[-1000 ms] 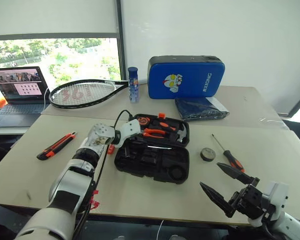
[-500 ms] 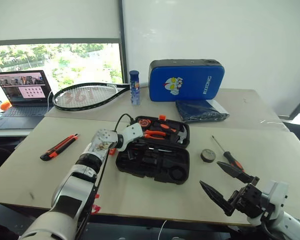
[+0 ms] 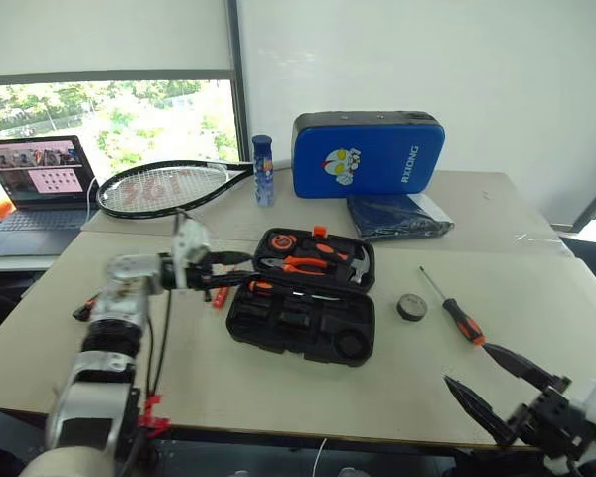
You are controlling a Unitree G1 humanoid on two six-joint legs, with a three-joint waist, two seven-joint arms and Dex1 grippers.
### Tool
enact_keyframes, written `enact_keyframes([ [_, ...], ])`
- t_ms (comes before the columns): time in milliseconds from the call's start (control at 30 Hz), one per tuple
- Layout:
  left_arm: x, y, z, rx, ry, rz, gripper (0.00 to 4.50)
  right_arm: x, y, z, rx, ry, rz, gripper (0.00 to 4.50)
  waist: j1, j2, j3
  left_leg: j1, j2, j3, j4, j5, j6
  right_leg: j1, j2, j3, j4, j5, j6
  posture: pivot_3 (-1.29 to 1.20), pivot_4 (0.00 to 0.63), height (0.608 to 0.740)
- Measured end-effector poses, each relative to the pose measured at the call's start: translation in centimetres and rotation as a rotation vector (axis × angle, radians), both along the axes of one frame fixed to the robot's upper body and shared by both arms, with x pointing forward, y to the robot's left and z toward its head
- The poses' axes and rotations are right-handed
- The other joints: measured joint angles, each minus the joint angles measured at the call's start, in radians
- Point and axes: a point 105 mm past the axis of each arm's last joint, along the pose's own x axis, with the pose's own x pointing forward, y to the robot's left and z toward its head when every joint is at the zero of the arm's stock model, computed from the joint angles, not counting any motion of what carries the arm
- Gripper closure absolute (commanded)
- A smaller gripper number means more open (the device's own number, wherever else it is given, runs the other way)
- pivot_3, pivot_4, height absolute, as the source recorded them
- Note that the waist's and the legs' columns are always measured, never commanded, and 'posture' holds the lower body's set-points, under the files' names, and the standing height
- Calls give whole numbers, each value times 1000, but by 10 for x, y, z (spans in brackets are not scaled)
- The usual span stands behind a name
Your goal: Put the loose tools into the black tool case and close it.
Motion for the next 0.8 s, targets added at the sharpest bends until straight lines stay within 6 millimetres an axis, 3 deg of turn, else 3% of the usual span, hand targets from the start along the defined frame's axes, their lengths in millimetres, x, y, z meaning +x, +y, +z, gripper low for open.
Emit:
enact_keyframes([
  [100,-28,27,-21,7,139,0,7,-11,-18,-9,-15,19,-99,0,-3,0,0,1,2,0,0,0,0,-1,1,-1,0,-1,-1,0,150,740],
  [200,-48,48,-28,1,180,38,7,-21,-33,-25,-33,77,-190,0,1,0,0,1,2,0,0,0,0,0,1,-1,0,-1,-1,0,150,740],
  [300,-56,53,-24,-22,154,62,7,-12,-37,-23,-40,72,-218,0,4,0,1,5,2,2,1,0,0,2,0,1,0,-4,4,0,150,740],
  [433,-65,45,-22,-43,159,42,7,21,-42,-7,-74,107,-194,0,-1,1,1,8,3,5,0,0,0,4,0,5,0,-3,4,0,150,740],
  [600,-69,32,-20,-50,158,12,7,89,-44,28,-158,216,-132,0,-20,1,1,8,3,5,-1,0,0,3,3,6,0,-1,0,0,150,740],
  [800,-70,24,-25,-78,161,13,7,135,-49,-4,-222,516,-132,0,-16,1,1,0,1,4,-2,-2,4,-3,2,6,-1,-1,-2,0,150,740],
])
